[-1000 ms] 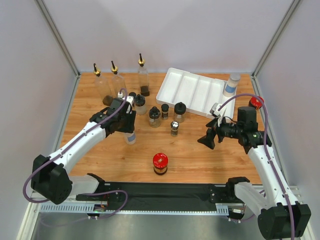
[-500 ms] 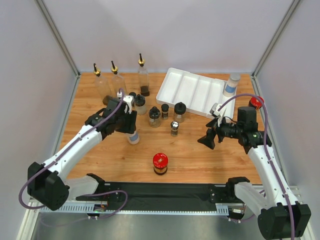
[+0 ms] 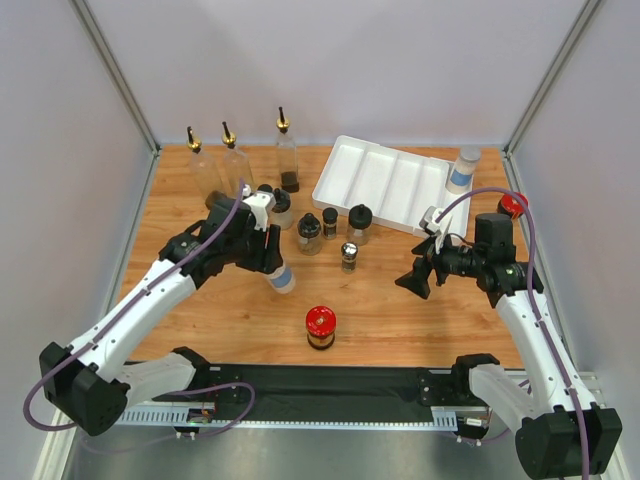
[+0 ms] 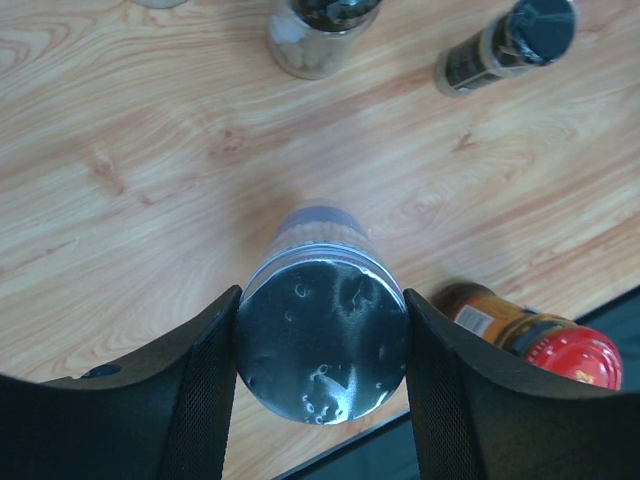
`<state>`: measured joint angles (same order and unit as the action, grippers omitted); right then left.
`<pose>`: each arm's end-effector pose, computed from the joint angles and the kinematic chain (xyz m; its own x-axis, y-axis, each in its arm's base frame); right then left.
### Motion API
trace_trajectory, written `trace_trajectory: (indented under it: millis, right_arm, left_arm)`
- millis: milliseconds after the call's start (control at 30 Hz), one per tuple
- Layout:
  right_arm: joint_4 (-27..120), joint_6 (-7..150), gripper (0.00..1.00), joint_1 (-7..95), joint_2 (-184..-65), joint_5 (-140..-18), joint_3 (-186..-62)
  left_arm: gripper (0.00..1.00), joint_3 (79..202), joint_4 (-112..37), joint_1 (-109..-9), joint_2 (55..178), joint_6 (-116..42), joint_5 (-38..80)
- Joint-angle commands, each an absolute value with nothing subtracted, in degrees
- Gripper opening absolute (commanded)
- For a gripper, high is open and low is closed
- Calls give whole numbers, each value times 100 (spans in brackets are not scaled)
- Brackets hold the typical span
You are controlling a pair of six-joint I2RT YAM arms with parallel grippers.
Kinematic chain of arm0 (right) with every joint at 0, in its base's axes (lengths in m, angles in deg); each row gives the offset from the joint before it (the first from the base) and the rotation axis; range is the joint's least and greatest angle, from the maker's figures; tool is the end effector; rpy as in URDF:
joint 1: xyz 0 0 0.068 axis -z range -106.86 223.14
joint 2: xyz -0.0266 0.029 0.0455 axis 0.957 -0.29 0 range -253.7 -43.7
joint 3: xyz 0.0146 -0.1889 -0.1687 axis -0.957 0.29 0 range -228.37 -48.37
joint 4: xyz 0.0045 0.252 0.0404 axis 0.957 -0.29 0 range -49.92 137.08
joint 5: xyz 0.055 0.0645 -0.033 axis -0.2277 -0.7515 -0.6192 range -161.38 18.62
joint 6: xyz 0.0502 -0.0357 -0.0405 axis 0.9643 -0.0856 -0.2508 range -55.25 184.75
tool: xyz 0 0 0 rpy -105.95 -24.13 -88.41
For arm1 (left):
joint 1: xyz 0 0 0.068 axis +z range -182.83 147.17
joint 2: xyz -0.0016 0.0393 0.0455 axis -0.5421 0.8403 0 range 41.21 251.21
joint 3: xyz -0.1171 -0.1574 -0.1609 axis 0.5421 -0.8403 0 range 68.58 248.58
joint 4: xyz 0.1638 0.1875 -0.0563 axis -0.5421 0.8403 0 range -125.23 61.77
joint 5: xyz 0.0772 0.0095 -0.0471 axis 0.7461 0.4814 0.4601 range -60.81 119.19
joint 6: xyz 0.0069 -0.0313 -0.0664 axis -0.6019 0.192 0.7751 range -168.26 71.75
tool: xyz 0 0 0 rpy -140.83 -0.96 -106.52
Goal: Organize the condiment bottles
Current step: Pick up the bottle from the center of the board.
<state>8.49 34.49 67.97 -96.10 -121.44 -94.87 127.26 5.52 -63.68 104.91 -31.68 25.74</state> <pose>0.1904 0.0646 0.2626 -0.2992 -0.3519 -0.8869 -0.8722 0.4778 0.1046 0.2119 -0.1309 0.2742 -0.7460 0.1139 -0.6561 0.3496 0.9056 -0.2402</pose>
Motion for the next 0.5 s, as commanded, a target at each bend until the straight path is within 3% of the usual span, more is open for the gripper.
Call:
trace_trajectory:
  millis: [0,467]
  right_arm:
    - [920,3284,100,6813,-9564,-12288,-9583]
    - [779,3074,100,6796,-9564,-12569,-9583]
  left_arm:
    - [0,13151,458,-6534,10265,-3015,2260]
    - [0,13424,625,-7106,10317,-2866,2049]
